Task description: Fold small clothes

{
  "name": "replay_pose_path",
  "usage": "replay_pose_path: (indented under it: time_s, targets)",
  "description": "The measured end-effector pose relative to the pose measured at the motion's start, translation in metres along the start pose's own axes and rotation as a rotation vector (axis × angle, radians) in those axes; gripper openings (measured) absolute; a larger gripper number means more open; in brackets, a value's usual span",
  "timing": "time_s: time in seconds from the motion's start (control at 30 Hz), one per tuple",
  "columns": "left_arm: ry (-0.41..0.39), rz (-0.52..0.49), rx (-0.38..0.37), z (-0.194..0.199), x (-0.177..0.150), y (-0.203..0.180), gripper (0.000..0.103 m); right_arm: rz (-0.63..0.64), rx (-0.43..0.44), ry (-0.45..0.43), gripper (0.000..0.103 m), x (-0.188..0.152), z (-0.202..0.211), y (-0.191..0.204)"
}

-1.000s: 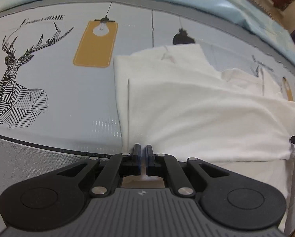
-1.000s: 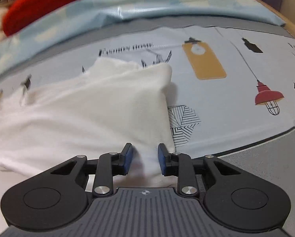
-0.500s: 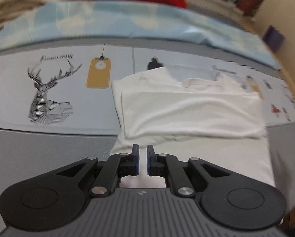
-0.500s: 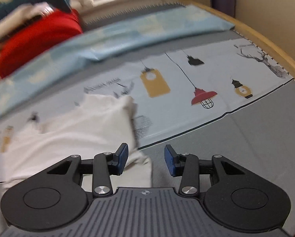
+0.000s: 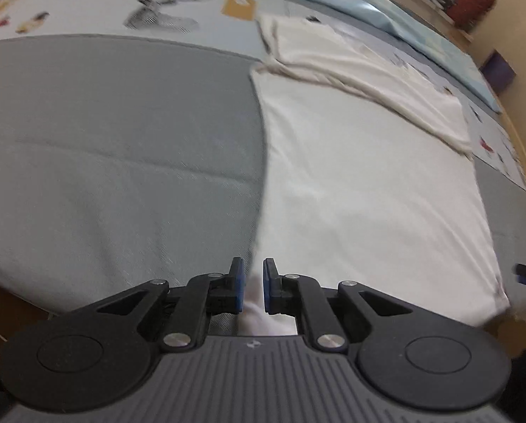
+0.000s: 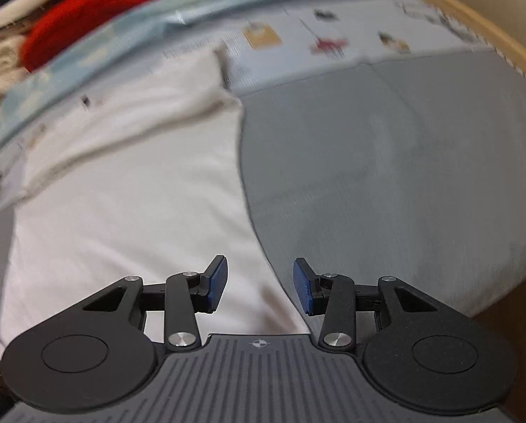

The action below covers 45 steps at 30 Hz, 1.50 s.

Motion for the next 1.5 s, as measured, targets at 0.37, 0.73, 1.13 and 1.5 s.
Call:
replay_pose_path:
  time_s: [0.37, 0.73, 1.13, 1.5]
  targets:
    - [0.078, -0.002, 0.032, -0.018, -0.015, 0.006, 0.024, -0.001, -0.011, 0.128, 0.043, -0.038, -0.027, -0.002]
    - [0.11, -0.073, 0.06, -0.03, -0.026, 0.003, 0.006, 0.006, -0.016, 0.137, 0.032, -0.048, -0.031, -0.003]
    - [0.131, -0.043, 0.05, -0.026, -0.031, 0.009, 0.011, -0.079, -0.004, 0.173, 0.016, -0.052, -0.029, -0.01]
    - [0.031, -0.088, 0.024, -0.001, -0.024, -0.004, 0.006, -0.037, 0.016, 0.08, 0.006, -0.045, -0.013, -0.001]
Point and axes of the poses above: each gripper's, at about its wrist camera, not at the fingertips, and z roughly against the way its jaws point, y to its left, x to its top, the point moved 4 cm from there along -z, roughly the way its jaws point, and after that the axes turned 8 degrees about z, right-handed, at the moved point
